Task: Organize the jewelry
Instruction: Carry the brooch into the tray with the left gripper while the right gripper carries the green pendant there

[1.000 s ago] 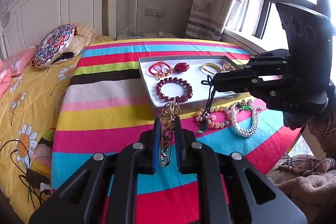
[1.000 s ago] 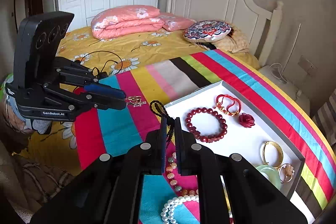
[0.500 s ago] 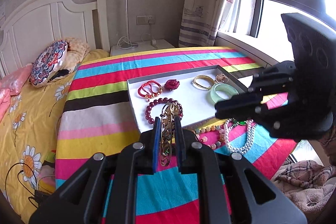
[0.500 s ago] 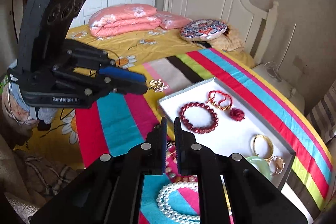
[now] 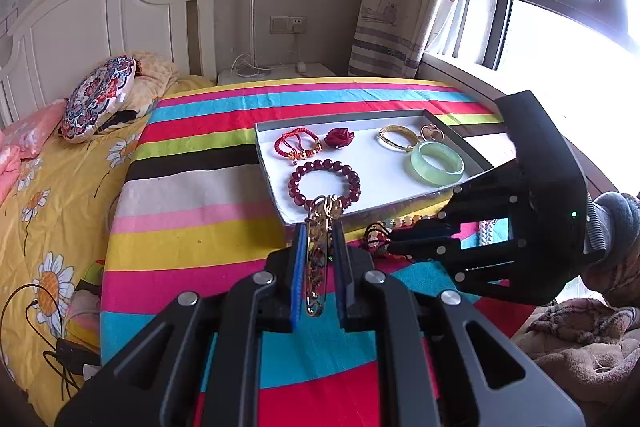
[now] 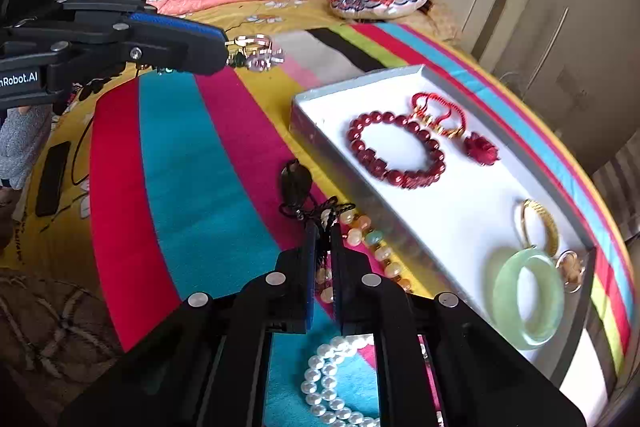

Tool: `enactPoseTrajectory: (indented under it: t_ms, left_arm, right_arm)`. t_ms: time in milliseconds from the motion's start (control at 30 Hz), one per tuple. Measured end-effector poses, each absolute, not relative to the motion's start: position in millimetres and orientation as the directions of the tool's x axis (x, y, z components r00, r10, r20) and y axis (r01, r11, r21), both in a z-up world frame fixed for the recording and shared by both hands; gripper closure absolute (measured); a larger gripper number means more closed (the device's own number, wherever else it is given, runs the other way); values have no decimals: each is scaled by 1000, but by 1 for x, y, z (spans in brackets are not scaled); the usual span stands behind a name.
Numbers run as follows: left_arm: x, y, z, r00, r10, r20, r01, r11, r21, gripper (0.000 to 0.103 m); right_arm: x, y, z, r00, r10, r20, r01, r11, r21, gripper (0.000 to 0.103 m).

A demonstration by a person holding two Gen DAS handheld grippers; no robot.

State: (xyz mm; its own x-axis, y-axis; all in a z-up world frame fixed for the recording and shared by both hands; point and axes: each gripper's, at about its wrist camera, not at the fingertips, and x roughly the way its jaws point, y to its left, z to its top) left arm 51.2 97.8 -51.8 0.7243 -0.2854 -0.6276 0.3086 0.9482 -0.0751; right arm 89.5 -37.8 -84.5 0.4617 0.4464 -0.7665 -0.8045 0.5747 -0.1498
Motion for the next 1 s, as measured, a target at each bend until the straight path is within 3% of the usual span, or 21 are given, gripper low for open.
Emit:
enactPoseTrajectory:
  t_ms: [433, 1000]
  left_arm:
    - [61, 84, -35, 743, -285, -606, 333, 942, -34, 91]
    - [121, 27, -45, 684, -332, -649, 421, 907, -21, 91]
  right_arm:
    - [80, -69, 12, 684, 488, -542, -700, 647, -302, 96]
    - [114, -111, 27, 763, 395, -511, -589, 750, -300, 96]
